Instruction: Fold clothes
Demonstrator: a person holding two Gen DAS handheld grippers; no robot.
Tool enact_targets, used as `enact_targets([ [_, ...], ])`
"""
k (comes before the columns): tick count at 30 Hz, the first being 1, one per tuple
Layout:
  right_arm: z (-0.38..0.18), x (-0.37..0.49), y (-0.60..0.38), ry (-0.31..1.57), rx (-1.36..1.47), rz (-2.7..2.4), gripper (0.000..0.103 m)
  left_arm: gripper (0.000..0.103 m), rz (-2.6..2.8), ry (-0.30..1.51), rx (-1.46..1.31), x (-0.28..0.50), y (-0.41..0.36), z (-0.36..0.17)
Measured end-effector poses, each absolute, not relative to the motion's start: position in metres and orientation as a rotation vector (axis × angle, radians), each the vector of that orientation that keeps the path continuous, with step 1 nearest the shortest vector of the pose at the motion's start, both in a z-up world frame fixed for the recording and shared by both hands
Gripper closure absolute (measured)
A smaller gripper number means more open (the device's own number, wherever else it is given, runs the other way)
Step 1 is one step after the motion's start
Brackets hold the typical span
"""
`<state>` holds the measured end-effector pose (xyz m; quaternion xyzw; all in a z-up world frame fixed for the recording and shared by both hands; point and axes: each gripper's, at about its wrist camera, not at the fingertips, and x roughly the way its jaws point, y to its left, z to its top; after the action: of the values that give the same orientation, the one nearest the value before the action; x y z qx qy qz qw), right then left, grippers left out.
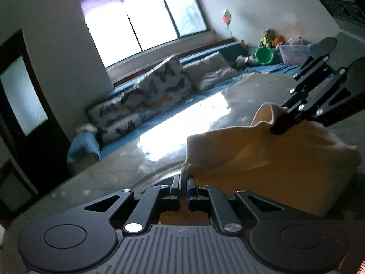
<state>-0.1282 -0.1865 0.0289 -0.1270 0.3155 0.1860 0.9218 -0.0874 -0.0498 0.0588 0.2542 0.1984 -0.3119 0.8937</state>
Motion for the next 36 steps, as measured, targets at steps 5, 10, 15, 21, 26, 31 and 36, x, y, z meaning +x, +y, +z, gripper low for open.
enact_targets([
  [5,-0.004,-0.104,-0.193,0.686,-0.234,0.336,0.085,0.098,-0.617,0.468,0.524,-0.067,-0.055,0.035],
  [10,-0.015,-0.098,-0.21,0.697,-0.163,0.29,0.074,0.092,-0.607,0.514,0.503,-0.059,-0.053,0.024],
  [15,-0.005,-0.104,-0.224,0.663,-0.115,0.242,0.073,0.074,-0.585,0.519,0.478,-0.056,-0.049,0.027],
  [21,-0.003,-0.117,-0.236,0.683,-0.026,0.263,0.074,0.073,-0.576,0.497,0.423,-0.065,-0.038,0.042],
  [26,-0.019,-0.113,-0.235,0.713,-0.055,0.247,0.075,0.073,-0.632,0.483,0.412,-0.083,-0.043,0.05],
  [31,-0.017,-0.11,-0.24,0.697,-0.034,0.212,0.075,0.073,-0.675,0.491,0.434,-0.095,-0.05,0.046],
  [36,-0.003,-0.119,-0.233,0.656,-0.02,0.243,0.075,0.075,-0.71,0.502,0.42,-0.094,-0.06,0.044],
])
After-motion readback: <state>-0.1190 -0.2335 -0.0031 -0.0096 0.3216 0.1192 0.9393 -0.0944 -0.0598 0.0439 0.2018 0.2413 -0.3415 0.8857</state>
